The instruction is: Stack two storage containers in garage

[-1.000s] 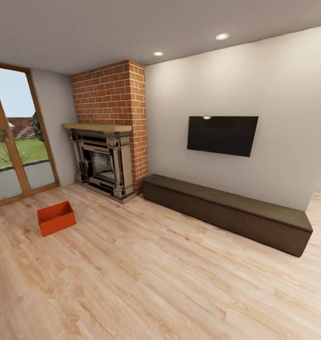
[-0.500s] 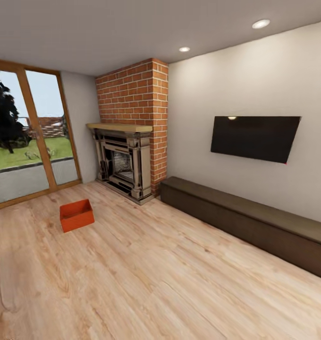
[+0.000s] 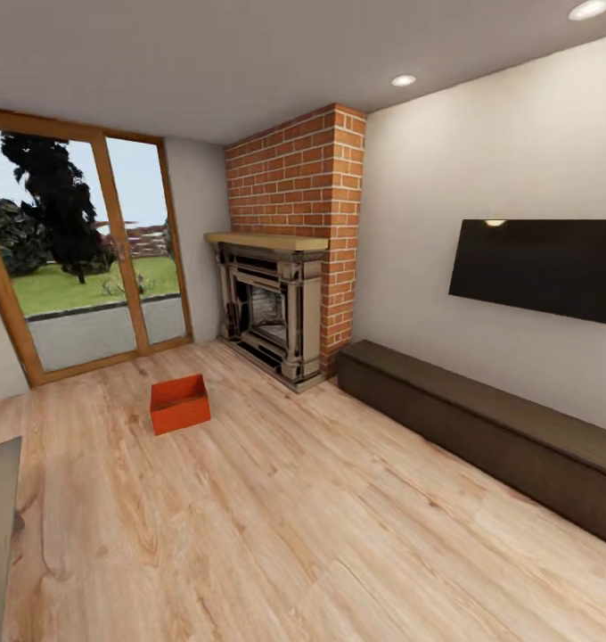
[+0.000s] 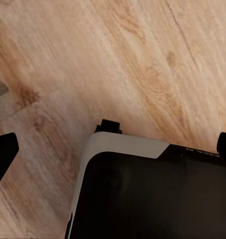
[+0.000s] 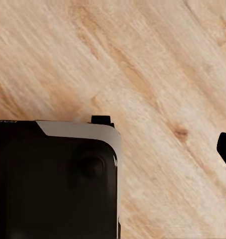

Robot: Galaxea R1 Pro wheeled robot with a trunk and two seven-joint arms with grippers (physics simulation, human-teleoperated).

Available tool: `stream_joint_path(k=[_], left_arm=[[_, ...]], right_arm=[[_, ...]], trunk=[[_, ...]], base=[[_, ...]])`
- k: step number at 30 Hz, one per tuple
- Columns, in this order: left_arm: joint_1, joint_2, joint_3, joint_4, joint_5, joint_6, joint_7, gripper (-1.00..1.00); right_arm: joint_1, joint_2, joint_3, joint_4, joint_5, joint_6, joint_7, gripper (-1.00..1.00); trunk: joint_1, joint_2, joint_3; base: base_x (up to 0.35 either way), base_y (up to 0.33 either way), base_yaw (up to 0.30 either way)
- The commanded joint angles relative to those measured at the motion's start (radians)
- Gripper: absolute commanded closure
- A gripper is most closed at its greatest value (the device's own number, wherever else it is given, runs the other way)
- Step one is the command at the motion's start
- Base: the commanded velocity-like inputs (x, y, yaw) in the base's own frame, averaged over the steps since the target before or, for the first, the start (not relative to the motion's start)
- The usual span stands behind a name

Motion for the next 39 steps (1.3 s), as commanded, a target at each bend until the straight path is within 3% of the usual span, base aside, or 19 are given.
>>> stream_joint_path(k=[1,39], left_arm=[[-0.001,0.000,-0.009,0.000,0.007,-0.002,0.002,-1.00],[-0.001,0.000,-0.009,0.001,0.007,-0.002,0.002,-1.00]], right_arm=[[-0.001,0.000,0.008,0.003,-0.007,-0.006,-0.002,-1.00],[-0.001,-0.001,0.008,0.003,-0.007,-0.006,-0.002,-1.00]], trunk=[[0.001,-0.001,-0.002],[0.001,-0.001,-0.002]], base=[[0.323,0.000,0.268],[0.323,0.000,0.268]])
